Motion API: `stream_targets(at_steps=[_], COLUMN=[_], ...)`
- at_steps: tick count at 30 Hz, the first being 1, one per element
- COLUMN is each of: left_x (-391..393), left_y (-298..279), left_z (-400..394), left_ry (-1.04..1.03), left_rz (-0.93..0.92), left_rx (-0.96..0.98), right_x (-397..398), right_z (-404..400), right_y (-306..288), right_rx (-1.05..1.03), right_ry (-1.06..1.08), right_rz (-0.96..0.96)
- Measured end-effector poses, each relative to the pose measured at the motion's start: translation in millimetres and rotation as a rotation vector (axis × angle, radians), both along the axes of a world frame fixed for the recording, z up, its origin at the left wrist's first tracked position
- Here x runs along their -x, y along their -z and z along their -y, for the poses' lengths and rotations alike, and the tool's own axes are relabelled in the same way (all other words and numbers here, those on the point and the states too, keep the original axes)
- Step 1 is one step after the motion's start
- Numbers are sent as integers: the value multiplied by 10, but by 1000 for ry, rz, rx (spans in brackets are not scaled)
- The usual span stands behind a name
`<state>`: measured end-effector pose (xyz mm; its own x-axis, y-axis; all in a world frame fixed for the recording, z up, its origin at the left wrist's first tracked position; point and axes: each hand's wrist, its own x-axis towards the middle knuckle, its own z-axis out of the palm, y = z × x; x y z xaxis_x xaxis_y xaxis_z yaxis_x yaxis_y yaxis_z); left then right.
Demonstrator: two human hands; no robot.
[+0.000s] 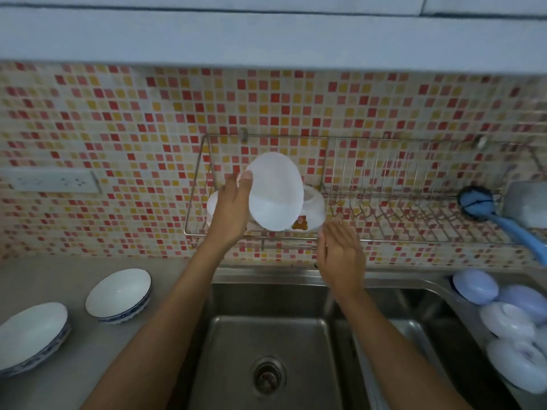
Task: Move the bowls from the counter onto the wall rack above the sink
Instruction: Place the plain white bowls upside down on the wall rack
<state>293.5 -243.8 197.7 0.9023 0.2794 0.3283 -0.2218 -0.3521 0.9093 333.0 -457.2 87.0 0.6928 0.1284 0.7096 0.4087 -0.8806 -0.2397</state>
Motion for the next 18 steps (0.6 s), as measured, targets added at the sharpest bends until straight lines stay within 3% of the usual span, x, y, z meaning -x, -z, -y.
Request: stream_targets(at_steps=[3,7,14,18], left_x=[-282,-511,-855,-926], left_y=[-162,-197,125,174], left_z=[110,302,377,358], left_ry=[-63,-63,140,195], left_rz=[55,139,168,167], left_rx=[-72,-360,-830,-888], right_x=[-69,-124,-150,-155], right_z=[-29,-55,-30,-40], right_y=[11,44,96,125], right_rx=[-4,-18,-39,-55], right_ry=[23,44,38,47], right_rz=[64,98,138,165])
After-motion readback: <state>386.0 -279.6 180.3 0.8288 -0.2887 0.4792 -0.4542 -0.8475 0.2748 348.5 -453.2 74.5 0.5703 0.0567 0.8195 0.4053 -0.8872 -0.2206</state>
